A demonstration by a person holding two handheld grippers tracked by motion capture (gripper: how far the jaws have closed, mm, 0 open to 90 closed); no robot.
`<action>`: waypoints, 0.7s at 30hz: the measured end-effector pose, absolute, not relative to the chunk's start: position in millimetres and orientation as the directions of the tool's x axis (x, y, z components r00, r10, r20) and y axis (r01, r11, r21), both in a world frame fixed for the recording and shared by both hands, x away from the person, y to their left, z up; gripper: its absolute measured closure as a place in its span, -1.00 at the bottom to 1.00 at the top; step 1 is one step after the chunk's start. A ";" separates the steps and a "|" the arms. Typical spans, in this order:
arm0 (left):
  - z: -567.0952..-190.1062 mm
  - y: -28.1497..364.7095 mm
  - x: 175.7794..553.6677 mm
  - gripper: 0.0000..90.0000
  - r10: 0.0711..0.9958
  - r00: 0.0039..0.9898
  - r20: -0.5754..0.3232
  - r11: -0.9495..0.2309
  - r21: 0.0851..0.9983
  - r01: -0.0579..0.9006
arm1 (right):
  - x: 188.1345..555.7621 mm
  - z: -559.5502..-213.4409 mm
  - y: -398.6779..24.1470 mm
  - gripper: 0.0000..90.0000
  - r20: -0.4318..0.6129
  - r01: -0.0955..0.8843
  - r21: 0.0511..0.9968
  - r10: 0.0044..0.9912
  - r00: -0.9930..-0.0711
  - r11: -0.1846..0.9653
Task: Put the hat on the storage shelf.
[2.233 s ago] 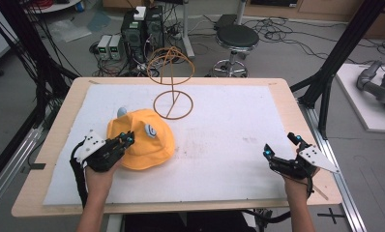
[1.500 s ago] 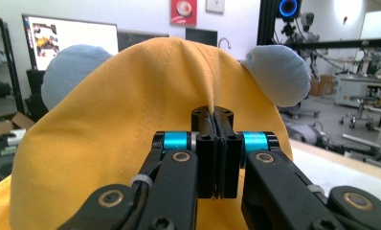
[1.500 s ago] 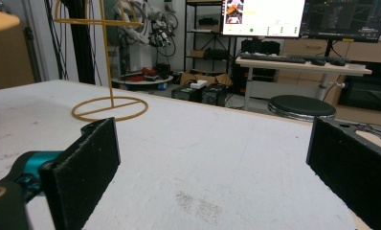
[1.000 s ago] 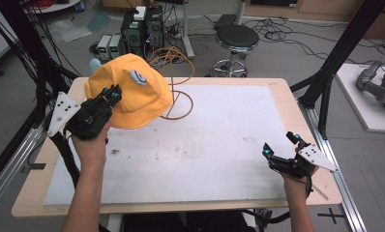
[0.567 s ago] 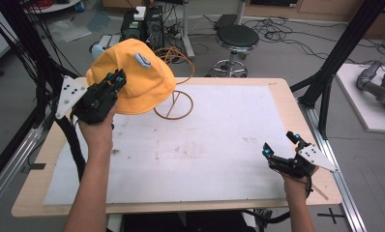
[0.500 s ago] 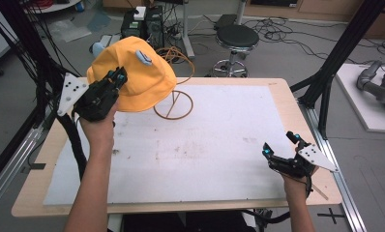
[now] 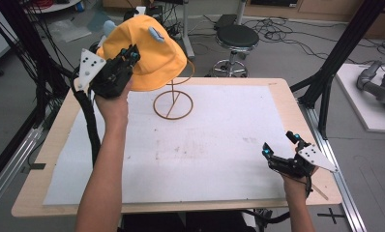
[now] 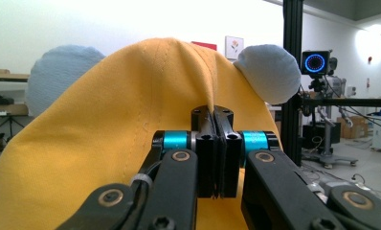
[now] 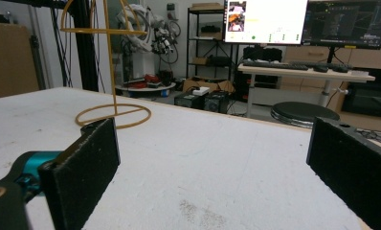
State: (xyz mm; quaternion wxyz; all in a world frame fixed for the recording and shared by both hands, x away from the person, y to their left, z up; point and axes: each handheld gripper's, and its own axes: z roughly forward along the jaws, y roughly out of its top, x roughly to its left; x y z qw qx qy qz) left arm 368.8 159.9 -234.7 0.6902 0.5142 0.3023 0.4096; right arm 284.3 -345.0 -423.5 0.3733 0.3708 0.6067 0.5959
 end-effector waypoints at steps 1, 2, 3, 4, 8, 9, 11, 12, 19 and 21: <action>-233.3 157.7 371.7 0.96 0.878 0.479 0.008 0.133 0.957 -0.259 | 284.2 -423.4 -344.8 -0.93 -0.009 0.004 1.000 0.895 -0.446 0.012; -231.1 153.8 377.3 0.96 0.880 0.475 0.011 0.130 0.956 -0.264 | 284.0 -423.2 -344.7 -0.93 -0.005 0.005 1.000 0.895 -0.446 0.008; -230.4 151.8 380.2 0.96 0.880 0.474 0.007 0.135 0.955 -0.264 | 283.8 -423.1 -344.6 -0.93 -0.004 0.004 1.000 0.895 -0.447 0.007; -230.4 151.8 380.2 0.96 0.880 0.474 0.007 0.135 0.955 -0.264 | 283.6 -423.1 -344.5 -0.93 -0.004 0.003 1.000 0.894 -0.449 0.006; -233.3 144.2 394.7 0.96 0.881 0.472 -0.019 0.157 0.954 -0.255 | 283.2 -423.0 -344.3 -0.93 0.001 0.001 1.000 0.892 -0.452 0.000; -235.2 142.8 397.8 0.96 0.882 0.471 -0.024 0.158 0.956 -0.246 | 283.2 -423.1 -344.2 -0.93 0.002 0.000 1.000 0.891 -0.453 -0.002; -237.1 141.4 400.9 0.96 0.883 0.469 -0.028 0.156 0.959 -0.238 | 283.2 -423.2 -344.0 -0.93 0.004 -0.001 1.000 0.891 -0.454 -0.005; -240.4 138.8 405.8 0.96 0.882 0.470 -0.032 0.155 0.962 -0.225 | 283.2 -423.2 -343.9 -0.93 0.006 -0.001 1.000 0.891 -0.454 -0.007; -252.2 126.7 426.3 0.96 0.880 0.474 -0.042 0.150 0.970 -0.192 | 280.7 -423.1 -344.7 -0.93 0.018 -0.001 1.000 0.890 -0.456 -0.021; -256.3 125.1 431.9 0.96 0.881 0.472 -0.043 0.141 0.974 -0.175 | 279.9 -423.0 -345.0 -0.93 0.020 -0.002 1.000 0.889 -0.457 -0.023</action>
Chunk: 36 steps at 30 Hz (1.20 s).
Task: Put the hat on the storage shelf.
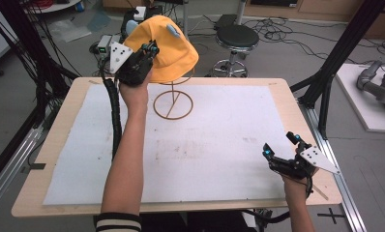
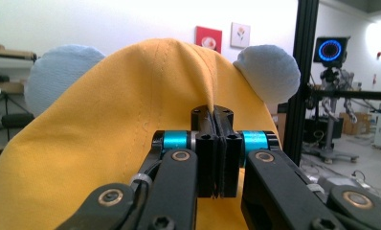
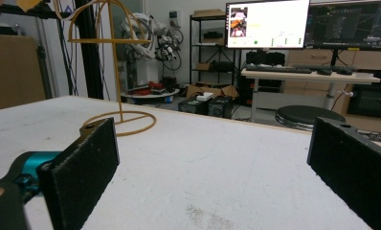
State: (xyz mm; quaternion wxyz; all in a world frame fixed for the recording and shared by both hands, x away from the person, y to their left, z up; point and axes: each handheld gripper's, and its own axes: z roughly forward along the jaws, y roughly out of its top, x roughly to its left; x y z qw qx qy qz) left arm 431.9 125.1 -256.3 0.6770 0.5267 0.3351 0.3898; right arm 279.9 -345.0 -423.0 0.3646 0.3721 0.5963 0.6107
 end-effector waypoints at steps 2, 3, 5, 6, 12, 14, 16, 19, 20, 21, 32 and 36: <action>-258.2 124.1 434.4 0.96 0.881 0.472 -0.046 0.140 0.976 -0.166 | 279.9 -423.0 -345.6 -0.93 0.019 -0.003 1.000 0.890 -0.455 -0.023; -259.5 123.4 435.9 0.96 0.880 0.472 -0.046 0.137 0.978 -0.160 | 280.0 -423.1 -346.0 -0.93 0.016 -0.006 1.000 0.890 -0.456 -0.021; -262.5 121.2 439.9 0.96 0.883 0.468 -0.038 0.121 0.981 -0.150 | 280.0 -423.2 -346.0 -0.93 0.019 -0.006 1.000 0.890 -0.456 -0.024; -265.4 119.2 444.4 0.96 0.889 0.457 -0.043 0.115 0.985 -0.131 | 279.8 -423.2 -345.7 -0.93 0.022 0.000 1.000 0.889 -0.457 -0.025; -272.9 116.9 452.4 0.96 0.891 0.451 -0.047 0.095 0.992 -0.083 | 279.5 -423.0 -342.7 -0.93 0.017 -0.003 1.000 0.884 -0.467 -0.021; -275.5 115.1 454.2 0.96 0.889 0.456 -0.050 0.091 0.994 -0.068 | 279.9 -423.0 -341.3 -0.93 0.012 -0.004 1.000 0.883 -0.469 -0.015; -277.9 112.0 456.3 0.96 0.886 0.461 -0.050 0.083 0.995 -0.051 | 279.9 -423.1 -340.8 -0.93 0.016 -0.001 1.000 0.883 -0.470 -0.019; -280.2 110.0 458.1 0.96 0.887 0.459 -0.053 0.077 0.996 -0.034 | 279.8 -422.9 -341.1 -0.93 0.016 -0.002 1.000 0.883 -0.469 -0.019; -281.3 109.5 459.2 0.96 0.888 0.456 -0.053 0.074 0.997 -0.028 | 279.8 -422.9 -341.1 -0.93 0.016 -0.002 1.000 0.883 -0.469 -0.019; -282.9 110.4 461.0 0.96 0.894 0.445 -0.060 0.073 0.997 -0.011 | 279.2 -422.9 -341.0 -0.93 0.021 0.001 1.000 0.884 -0.467 -0.024; -286.7 111.1 466.4 0.90 0.901 0.429 -0.069 0.067 0.998 0.019 | 279.4 -422.9 -340.8 -0.93 0.024 0.002 1.000 0.883 -0.469 -0.027; -287.8 110.1 467.7 0.54 0.910 0.408 -0.074 0.063 0.997 0.039 | 279.9 -423.0 -341.1 -0.93 0.020 -0.001 1.000 0.884 -0.468 -0.024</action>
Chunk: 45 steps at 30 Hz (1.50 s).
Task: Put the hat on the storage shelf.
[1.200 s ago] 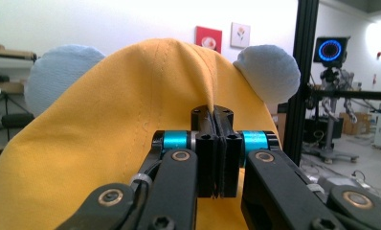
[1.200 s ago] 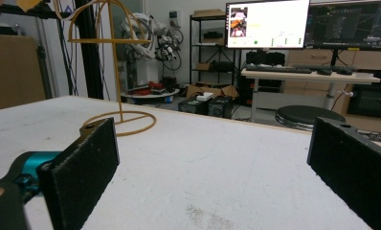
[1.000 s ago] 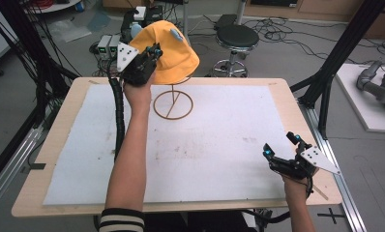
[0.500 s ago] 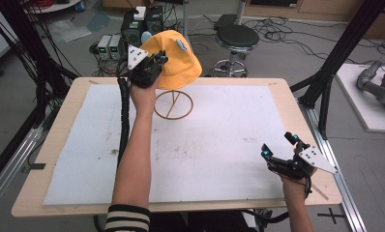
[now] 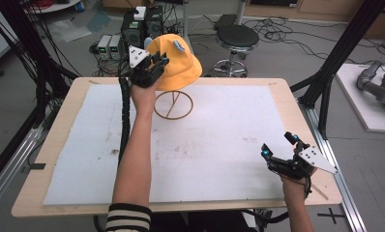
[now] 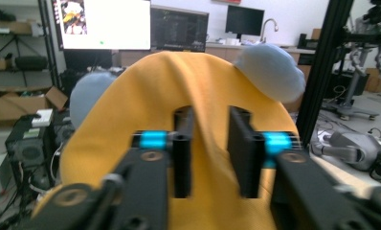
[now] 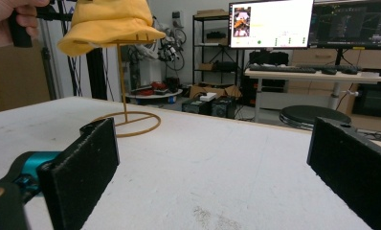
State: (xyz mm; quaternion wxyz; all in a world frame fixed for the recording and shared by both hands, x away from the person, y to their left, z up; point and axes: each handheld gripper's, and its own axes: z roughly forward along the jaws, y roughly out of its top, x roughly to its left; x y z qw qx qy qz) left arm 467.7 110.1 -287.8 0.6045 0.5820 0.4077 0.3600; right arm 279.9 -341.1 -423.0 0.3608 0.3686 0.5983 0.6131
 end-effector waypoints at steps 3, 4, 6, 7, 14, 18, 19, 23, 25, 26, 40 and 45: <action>-288.1 110.6 467.8 0.22 0.918 0.389 -0.081 0.066 0.996 0.052 | 279.6 -422.9 -340.8 -0.93 0.020 0.000 1.000 0.883 -0.469 -0.023; -287.5 111.1 467.2 0.09 0.917 0.390 -0.085 0.071 0.996 0.051 | 279.7 -422.9 -340.8 -0.93 0.017 -0.003 1.000 0.883 -0.468 -0.021; -285.2 111.6 465.1 -0.03 0.916 0.394 -0.077 0.071 0.997 0.030 | 279.8 -423.0 -340.7 -0.93 0.017 -0.002 1.000 0.884 -0.468 -0.021; -284.2 111.8 464.1 -0.16 0.916 0.394 -0.073 0.071 0.997 0.020 | 279.8 -423.1 -340.4 -0.93 0.020 -0.001 1.000 0.883 -0.469 -0.023; -274.4 116.9 451.2 -0.57 0.903 0.425 -0.066 0.077 0.997 -0.009 | 280.8 -423.1 -340.3 -0.93 0.022 -0.003 1.000 0.883 -0.469 -0.026; -266.1 125.2 436.7 -0.64 0.898 0.439 -0.039 0.057 0.998 -0.029 | 283.0 -422.3 -344.2 -0.93 0.057 -0.006 0.998 0.891 -0.451 -0.067; -264.5 127.9 433.4 -0.65 0.899 0.437 -0.036 0.055 0.998 -0.031 | 282.6 -422.3 -344.8 -0.93 0.068 -0.001 0.997 0.890 -0.450 -0.077; -260.8 139.1 419.9 -0.69 0.899 0.436 -0.034 0.055 0.998 -0.036 | 282.8 -422.3 -345.3 -0.93 0.064 -0.006 0.997 0.891 -0.449 -0.075; -260.3 145.0 411.8 -0.70 0.898 0.439 -0.031 0.054 0.998 -0.040 | 282.9 -422.6 -343.8 -0.93 0.065 0.002 0.997 0.890 -0.452 -0.072; -260.2 147.5 408.2 -0.71 0.898 0.440 -0.030 0.052 0.998 -0.039 | 283.6 -422.7 -343.5 -0.93 0.059 -0.003 0.998 0.889 -0.454 -0.068; -271.6 204.7 331.8 -0.71 0.905 0.420 0.070 -0.037 0.996 -0.086 | 285.9 -422.6 -341.2 -0.93 0.079 0.011 0.996 0.887 -0.456 -0.083; -282.4 218.7 312.3 -0.71 0.916 0.384 0.115 -0.087 0.992 -0.089 | 287.8 -422.7 -339.9 -0.93 0.072 0.007 0.997 0.887 -0.456 -0.077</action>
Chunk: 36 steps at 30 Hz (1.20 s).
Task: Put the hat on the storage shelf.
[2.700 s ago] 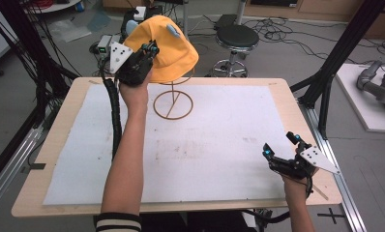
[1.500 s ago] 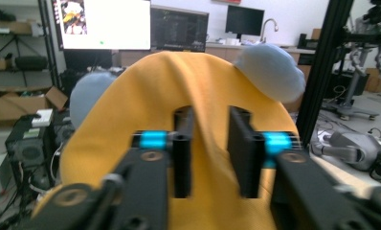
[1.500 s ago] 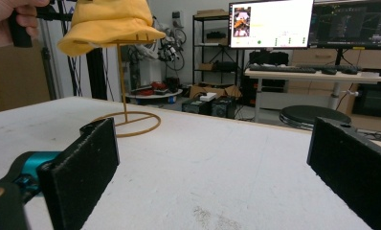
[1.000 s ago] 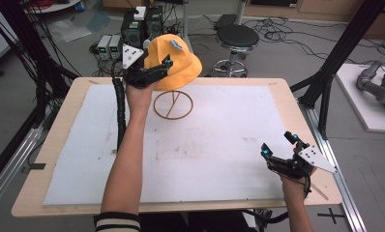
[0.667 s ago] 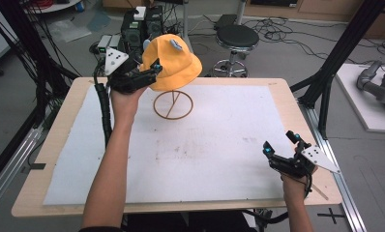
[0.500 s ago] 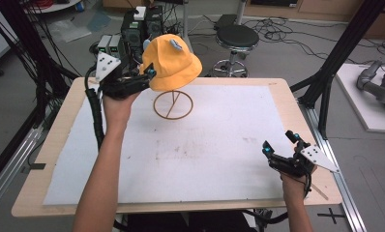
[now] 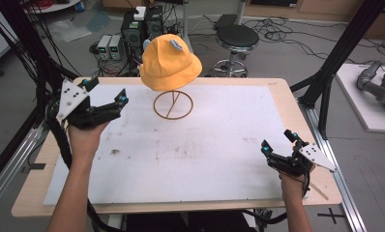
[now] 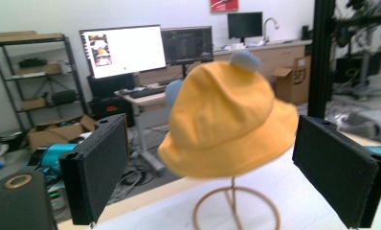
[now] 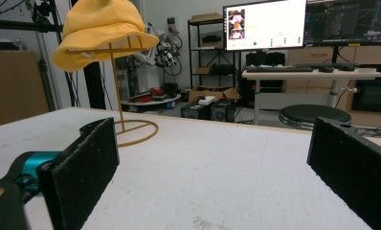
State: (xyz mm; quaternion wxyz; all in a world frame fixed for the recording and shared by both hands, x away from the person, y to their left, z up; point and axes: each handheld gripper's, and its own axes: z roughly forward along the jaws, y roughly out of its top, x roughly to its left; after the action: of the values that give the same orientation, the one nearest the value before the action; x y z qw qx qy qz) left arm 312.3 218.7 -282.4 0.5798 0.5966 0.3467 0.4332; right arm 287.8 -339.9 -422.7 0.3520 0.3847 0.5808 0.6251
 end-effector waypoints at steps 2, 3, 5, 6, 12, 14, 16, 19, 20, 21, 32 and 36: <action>-290.3 226.3 303.1 -0.72 0.921 0.374 0.109 -0.085 0.993 -0.082 | 289.0 -422.8 -339.7 -0.93 0.069 0.007 0.997 0.890 -0.451 -0.074; -294.6 230.4 298.9 -0.72 0.922 0.373 0.103 -0.082 0.994 -0.073 | 289.0 -422.8 -339.7 -0.93 0.069 0.007 0.997 0.890 -0.451 -0.074; -303.0 237.0 291.5 -0.72 0.927 0.364 0.095 -0.077 0.995 -0.063 | 289.5 -423.0 -339.5 -0.93 0.065 0.010 0.998 0.891 -0.450 -0.068; -307.8 240.5 287.5 -0.72 0.930 0.354 0.097 -0.082 0.995 -0.058 | 289.6 -422.9 -339.2 -0.93 0.066 0.011 0.998 0.890 -0.451 -0.068; -336.8 261.6 267.0 -0.72 0.949 0.306 0.071 -0.068 0.997 -0.020 | 288.5 -422.3 -337.2 -0.93 0.062 0.017 0.998 0.890 -0.452 -0.061; -344.1 265.5 262.4 -0.72 0.952 0.298 0.063 -0.065 0.998 -0.006 | 287.7 -422.0 -336.6 -0.93 0.053 0.015 0.999 0.891 -0.451 -0.052; -349.6 267.8 258.0 -0.72 0.954 0.292 0.076 -0.081 0.997 0.004 | 287.3 -421.9 -336.5 -0.93 0.049 0.014 0.999 0.891 -0.450 -0.048; -356.0 271.1 252.2 -0.72 0.957 0.274 0.095 -0.101 0.995 0.007 | 287.2 -421.7 -336.4 -0.93 0.040 0.012 0.999 0.894 -0.447 -0.039; -358.8 273.0 249.8 -0.72 0.959 0.269 0.092 -0.098 0.995 0.009 | 287.0 -421.7 -336.8 -0.93 0.035 0.013 0.999 0.894 -0.446 -0.033; -360.5 274.4 248.3 -0.72 0.959 0.267 0.091 -0.097 0.995 0.012 | 286.9 -421.7 -337.1 -0.93 0.033 0.013 0.999 0.895 -0.446 -0.031; -398.9 279.4 247.7 -0.72 0.962 0.268 0.041 -0.062 0.996 0.071 | 285.6 -421.8 -341.1 -0.93 0.027 0.017 1.000 0.901 -0.434 -0.022; -406.1 287.3 247.8 -0.72 0.965 0.259 -0.029 0.012 0.998 0.065 | 286.1 -422.4 -343.3 -0.93 0.027 0.018 1.000 0.906 -0.421 -0.021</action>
State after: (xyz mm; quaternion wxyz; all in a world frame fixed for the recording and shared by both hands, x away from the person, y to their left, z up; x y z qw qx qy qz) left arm 247.8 287.3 -406.1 0.5505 0.5714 0.4508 0.4089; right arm 286.1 -343.3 -422.4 0.3707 0.3898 0.5932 0.5990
